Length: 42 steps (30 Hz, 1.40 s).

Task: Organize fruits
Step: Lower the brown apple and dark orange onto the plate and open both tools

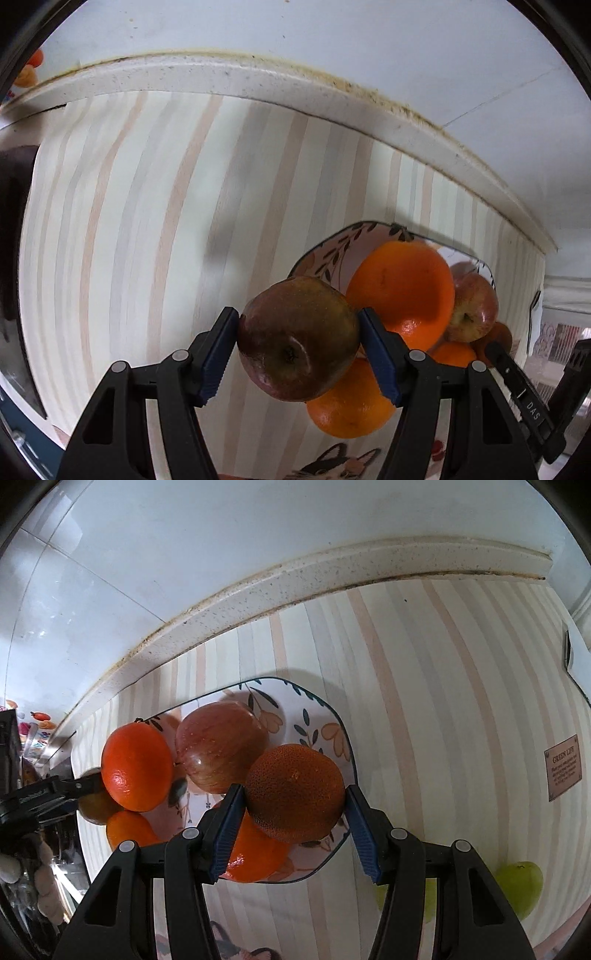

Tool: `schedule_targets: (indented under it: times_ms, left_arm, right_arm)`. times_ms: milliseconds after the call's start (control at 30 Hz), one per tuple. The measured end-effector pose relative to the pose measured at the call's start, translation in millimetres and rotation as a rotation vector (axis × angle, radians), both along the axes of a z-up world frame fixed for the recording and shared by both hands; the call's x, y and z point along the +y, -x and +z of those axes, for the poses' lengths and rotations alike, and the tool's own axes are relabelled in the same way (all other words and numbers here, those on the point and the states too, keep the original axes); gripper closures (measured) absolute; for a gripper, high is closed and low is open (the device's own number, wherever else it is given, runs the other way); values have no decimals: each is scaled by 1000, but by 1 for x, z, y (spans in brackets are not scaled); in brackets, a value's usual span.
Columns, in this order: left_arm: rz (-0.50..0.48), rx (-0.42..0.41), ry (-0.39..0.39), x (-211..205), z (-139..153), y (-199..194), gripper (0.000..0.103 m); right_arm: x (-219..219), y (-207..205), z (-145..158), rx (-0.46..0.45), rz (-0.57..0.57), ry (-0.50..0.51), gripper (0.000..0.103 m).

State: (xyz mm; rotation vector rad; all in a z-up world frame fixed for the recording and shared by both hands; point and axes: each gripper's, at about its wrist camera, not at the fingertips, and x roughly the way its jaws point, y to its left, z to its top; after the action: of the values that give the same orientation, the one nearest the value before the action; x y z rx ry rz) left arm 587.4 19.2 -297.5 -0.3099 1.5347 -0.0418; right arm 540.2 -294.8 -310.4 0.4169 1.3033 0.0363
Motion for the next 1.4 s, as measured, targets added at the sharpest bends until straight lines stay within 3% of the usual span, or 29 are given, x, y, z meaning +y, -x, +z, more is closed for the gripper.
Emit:
schedule_targets:
  times_ms: [167,767,967,1100,1200,1267,1400]
  left_arm:
    - [49,27,67,4,-3,-1,38]
    - [57,21,81,11,9,3,37]
    - [21,-79,-18,3,42,21,37]
    - [-35,-149,-84,-14,67,47,37]
    - [-79,-184,-125,-24,78,68,37]
    - [-96,-200,-145,-30,83,81,23]
    - [-115,-239,-184,-39,93,103,22]
  right_arm:
    - [1,0,-2,10,-7,-17,44]
    - [-4,7,6,19,-19,-57,37]
    - [4,16,26,-10,9,1,24]
    - [17,30,42,-24,46,72,9]
    - [27,43,53,-44,68,118,8]
    - [34,56,63,-63,80,144,8]
    - [45,76,82,-106,94,189,8]
